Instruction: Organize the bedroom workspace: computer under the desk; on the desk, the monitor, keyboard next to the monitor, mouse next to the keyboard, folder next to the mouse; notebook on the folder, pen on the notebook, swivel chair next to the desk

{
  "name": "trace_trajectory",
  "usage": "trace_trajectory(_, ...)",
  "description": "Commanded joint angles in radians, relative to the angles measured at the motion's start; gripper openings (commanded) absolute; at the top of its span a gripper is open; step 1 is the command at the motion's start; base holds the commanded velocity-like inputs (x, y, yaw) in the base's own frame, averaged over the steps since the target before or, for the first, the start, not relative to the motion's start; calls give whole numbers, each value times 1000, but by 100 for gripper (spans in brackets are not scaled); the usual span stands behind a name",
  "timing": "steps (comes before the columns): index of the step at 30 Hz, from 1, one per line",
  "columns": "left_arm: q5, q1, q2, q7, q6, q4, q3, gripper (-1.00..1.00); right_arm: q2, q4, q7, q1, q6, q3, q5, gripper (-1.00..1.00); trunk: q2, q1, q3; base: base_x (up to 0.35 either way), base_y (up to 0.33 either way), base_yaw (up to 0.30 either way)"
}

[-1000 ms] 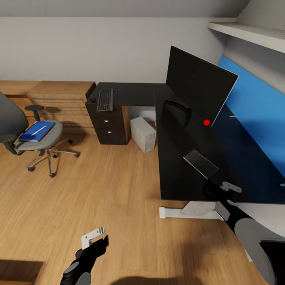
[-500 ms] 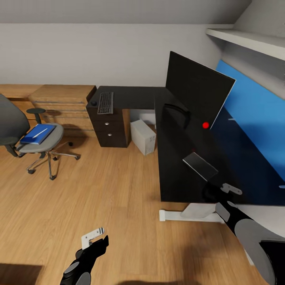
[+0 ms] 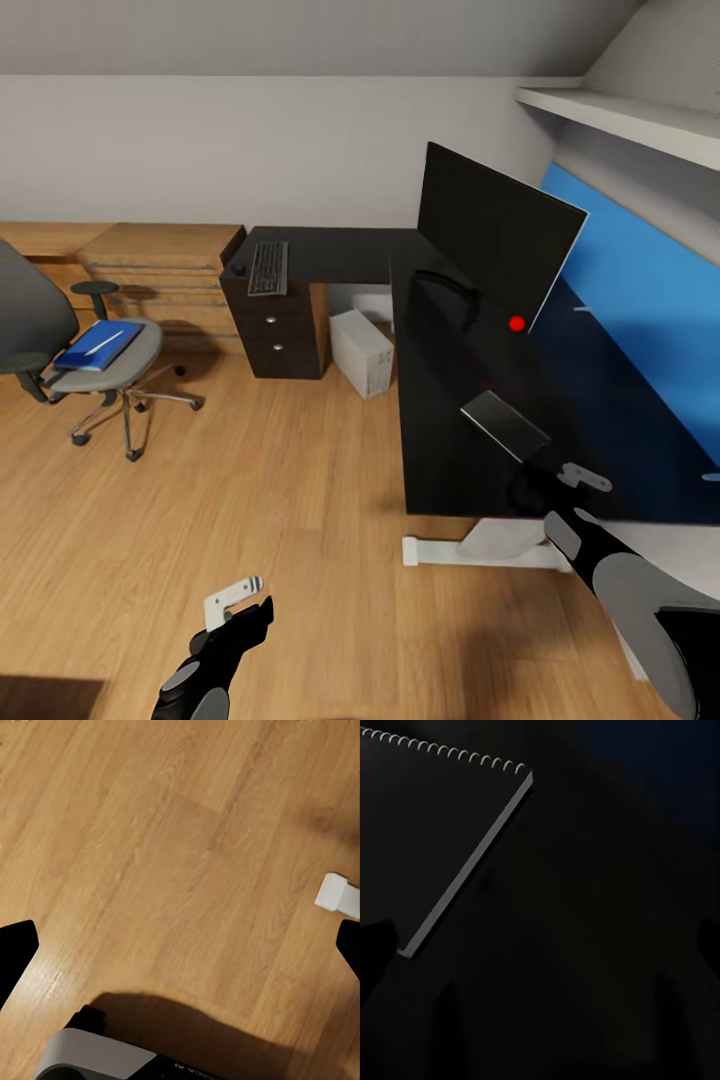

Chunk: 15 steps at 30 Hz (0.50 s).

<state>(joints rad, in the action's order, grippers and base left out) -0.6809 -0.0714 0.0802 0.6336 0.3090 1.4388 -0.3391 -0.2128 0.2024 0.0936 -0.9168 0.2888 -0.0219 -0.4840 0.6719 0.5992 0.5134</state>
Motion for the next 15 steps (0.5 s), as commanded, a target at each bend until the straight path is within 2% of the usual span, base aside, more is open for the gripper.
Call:
trace_trajectory(1, -6, -1, 1, 8, 2, 1, -2, 100, 0, 0, 3, -1, 2, -3, -2, 100, 1, 0, -1, 0, 0, 0)
trace_trajectory(15, -6, -1, 1, 9, 2, 0, -3, 100, 0, 4, 3, -1, 2, -3, -2, 100, 1, 0, -22, 0, 0, 0)
